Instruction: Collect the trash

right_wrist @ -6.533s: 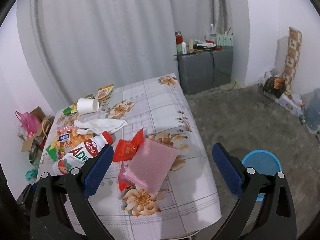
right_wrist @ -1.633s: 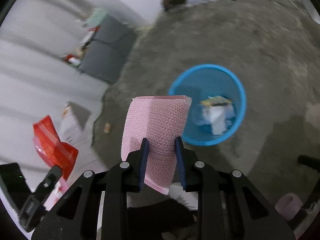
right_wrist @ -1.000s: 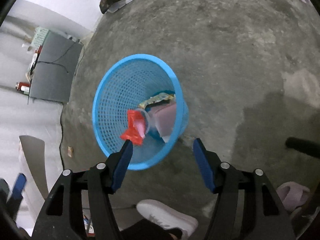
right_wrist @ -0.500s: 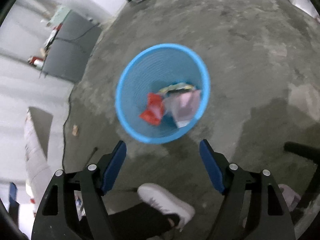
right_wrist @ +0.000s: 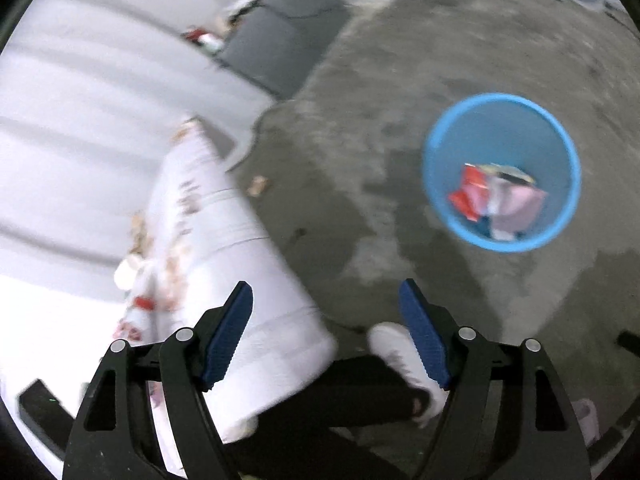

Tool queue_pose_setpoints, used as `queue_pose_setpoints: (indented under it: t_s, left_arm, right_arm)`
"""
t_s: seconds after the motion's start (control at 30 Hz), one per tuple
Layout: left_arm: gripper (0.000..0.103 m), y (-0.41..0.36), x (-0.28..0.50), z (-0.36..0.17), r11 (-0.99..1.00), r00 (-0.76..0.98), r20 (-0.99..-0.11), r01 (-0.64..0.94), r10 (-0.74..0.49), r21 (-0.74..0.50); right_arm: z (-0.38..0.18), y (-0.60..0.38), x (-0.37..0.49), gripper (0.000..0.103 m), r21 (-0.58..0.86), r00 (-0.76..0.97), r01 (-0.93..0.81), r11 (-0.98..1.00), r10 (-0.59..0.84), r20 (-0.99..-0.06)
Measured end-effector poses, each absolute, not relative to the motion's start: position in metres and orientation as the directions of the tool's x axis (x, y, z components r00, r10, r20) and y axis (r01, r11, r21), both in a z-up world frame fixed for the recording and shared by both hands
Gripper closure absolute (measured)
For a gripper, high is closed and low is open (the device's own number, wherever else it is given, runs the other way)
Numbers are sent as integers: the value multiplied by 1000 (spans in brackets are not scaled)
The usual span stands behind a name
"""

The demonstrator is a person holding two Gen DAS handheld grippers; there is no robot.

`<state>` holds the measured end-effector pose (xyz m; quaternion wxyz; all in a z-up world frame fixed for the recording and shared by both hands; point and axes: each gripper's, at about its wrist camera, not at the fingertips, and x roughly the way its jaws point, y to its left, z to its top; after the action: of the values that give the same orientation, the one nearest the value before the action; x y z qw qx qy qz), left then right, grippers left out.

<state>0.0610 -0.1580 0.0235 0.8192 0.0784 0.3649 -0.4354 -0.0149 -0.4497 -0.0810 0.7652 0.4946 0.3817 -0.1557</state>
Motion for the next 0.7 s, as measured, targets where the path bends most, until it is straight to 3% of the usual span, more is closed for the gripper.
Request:
queue_pose_setpoints:
  t_s: [0.43,0.7]
  left_arm:
    - [16,-10,86,18,788,540,-645,594,-541,-164]
    - [16,54,103,6,854,571,-664,475,-483,-212]
  right_arm:
    - [-34,-299,152,28,690,580,316,651,443,-684]
    - [-68,-217,250,24,697,446,398,596,538,-715]
